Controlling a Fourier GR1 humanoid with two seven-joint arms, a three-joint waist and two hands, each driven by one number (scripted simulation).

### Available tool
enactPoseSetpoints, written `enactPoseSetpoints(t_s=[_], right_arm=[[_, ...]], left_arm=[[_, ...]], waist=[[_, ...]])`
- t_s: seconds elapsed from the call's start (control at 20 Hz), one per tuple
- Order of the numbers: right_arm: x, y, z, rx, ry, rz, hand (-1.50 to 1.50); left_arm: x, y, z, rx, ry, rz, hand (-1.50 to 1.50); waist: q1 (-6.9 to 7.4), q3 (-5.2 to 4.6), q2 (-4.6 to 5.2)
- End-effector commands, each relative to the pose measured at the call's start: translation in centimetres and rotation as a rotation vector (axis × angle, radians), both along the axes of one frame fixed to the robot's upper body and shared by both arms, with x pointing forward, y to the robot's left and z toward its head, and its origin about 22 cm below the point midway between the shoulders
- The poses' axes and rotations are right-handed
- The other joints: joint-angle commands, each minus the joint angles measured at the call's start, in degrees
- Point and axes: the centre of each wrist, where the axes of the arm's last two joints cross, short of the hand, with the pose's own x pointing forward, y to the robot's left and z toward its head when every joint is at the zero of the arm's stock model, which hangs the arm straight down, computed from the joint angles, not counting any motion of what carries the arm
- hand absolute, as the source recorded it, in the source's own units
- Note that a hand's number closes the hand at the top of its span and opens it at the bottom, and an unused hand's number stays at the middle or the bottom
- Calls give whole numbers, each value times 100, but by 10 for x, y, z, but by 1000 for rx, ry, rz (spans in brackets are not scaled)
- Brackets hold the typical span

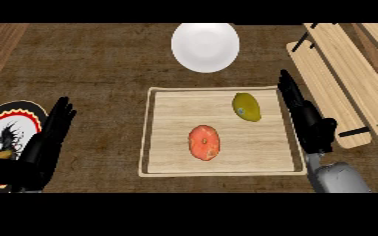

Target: Pick the lemon from the tray and place it in the tiered shelf

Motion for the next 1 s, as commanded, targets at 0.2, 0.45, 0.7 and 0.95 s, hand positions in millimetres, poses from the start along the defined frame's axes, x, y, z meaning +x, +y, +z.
enactPoseSetpoints(t_s=[0.2,0.45,0.7,0.95], right_arm=[[63,68,46,350,-61,85,150],[55,51,-1,-69,10,-464,150],[40,124,27,72,80,-263,-150],[46,99,57,-218,150,-345,-150]], left_arm=[[11,40,0,96,115,77,0],[18,47,5,63,181,101,0],[10,25,-8,46,206,72,0],[20,42,-10,46,204,106,0]], waist=[[86,-73,-238],[-41,-107,-273],[-81,-81,-321],[-203,-101,-355]])
